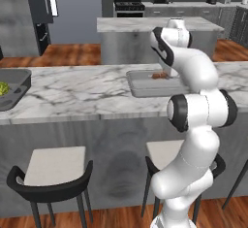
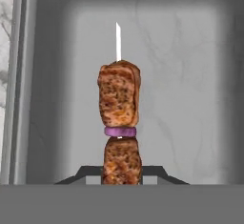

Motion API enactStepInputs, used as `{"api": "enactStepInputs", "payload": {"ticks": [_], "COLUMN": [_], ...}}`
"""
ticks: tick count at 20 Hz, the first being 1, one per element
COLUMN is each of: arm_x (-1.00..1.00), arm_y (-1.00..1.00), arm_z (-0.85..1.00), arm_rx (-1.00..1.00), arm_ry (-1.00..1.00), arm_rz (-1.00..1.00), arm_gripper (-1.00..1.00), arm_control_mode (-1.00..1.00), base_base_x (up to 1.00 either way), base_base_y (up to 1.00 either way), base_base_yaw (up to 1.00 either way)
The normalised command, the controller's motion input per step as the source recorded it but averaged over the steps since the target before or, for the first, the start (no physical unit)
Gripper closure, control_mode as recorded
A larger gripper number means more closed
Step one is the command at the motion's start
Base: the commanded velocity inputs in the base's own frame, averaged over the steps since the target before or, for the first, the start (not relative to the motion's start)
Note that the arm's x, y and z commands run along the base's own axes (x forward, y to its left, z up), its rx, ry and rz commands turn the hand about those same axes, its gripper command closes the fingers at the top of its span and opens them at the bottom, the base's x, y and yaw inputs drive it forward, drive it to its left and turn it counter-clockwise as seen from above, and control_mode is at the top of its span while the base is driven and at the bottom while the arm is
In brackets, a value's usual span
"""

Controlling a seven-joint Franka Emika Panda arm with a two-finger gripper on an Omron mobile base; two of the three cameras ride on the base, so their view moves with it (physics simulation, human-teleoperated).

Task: Place the cold items (squash and broccoli) from the fridge in one tupperware on the dining counter. Place the warm items (kebab skewer and hot dog) in the stove area in another tupperware.

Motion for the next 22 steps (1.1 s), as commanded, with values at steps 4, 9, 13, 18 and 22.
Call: {"api": "enactStepInputs", "payload": {"ticks": [4, 9, 13, 18, 22], "arm_x": [0.19, 0.16, 0.12, 0.12, 0.08], "arm_y": [0.0, 0.0, 0.0, 0.0, -0.03], "arm_z": [-0.3, -0.27, -0.27, -0.24, -0.13], "arm_rx": [0.0, 0.0, 0.0, 0.0, 0.0], "arm_ry": [0.0, 0.0, 0.0, 0.0, -0.01], "arm_rz": [0.0, 0.0, 0.0, 0.0, 0.0], "arm_gripper": [1.0, 1.0, 1.0, 1.0, 1.0], "arm_control_mode": [-1.0, -1.0, -1.0, -1.0, -1.0], "base_base_x": [0.0, 0.0, 0.0, 0.0, 0.0], "base_base_y": [0.0, 0.0, 0.0, 0.0, 0.0], "base_base_yaw": [0.0, 0.0, 0.0, 0.0, 0.0]}}
